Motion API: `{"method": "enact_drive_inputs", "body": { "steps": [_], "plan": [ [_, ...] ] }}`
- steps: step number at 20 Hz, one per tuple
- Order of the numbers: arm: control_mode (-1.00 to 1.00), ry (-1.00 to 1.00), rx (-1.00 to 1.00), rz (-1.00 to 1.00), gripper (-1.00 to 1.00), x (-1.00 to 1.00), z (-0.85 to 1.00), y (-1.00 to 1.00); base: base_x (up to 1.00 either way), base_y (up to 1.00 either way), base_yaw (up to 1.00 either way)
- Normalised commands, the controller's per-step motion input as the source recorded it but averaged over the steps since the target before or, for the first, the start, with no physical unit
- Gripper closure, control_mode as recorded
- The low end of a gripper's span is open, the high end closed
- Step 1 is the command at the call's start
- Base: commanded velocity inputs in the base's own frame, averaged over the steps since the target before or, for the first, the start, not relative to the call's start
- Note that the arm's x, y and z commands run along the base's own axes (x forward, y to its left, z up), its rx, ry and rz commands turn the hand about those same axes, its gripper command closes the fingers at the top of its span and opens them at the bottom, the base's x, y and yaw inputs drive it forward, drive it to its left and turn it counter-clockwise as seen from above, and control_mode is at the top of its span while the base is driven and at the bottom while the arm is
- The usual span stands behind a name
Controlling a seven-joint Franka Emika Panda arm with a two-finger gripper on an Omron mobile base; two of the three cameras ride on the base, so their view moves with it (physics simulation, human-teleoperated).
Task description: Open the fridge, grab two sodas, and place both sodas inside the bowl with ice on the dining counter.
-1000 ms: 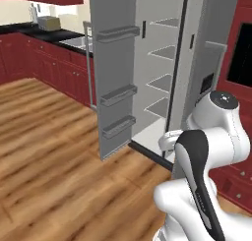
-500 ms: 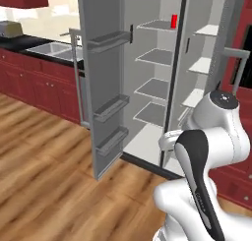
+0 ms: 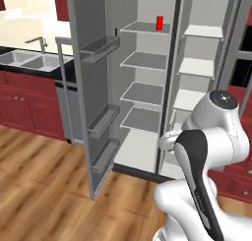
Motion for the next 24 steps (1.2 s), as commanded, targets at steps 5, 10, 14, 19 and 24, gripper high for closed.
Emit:
{"method": "enact_drive_inputs", "body": {
  "steps": [5, 10, 14, 19, 24],
  "plan": [
    [1.00, 0.00, 0.00, 0.00, -1.00, 0.00, 0.00, 0.00, 0.57, 0.33, -0.39],
    [1.00, 0.00, 0.00, 0.00, -1.00, 0.00, 0.00, 0.00, 0.60, 0.24, -0.37],
    [1.00, 0.00, 0.00, 0.00, -1.00, 0.00, 0.00, 0.00, 0.61, 0.31, -0.35],
    [1.00, 0.00, 0.00, 0.00, -1.00, 0.00, 0.00, 0.00, 0.50, 0.48, -0.29],
    [1.00, 0.00, 0.00, 0.00, -1.00, 0.00, 0.00, 0.00, 0.51, 0.32, -0.25]
  ]
}}
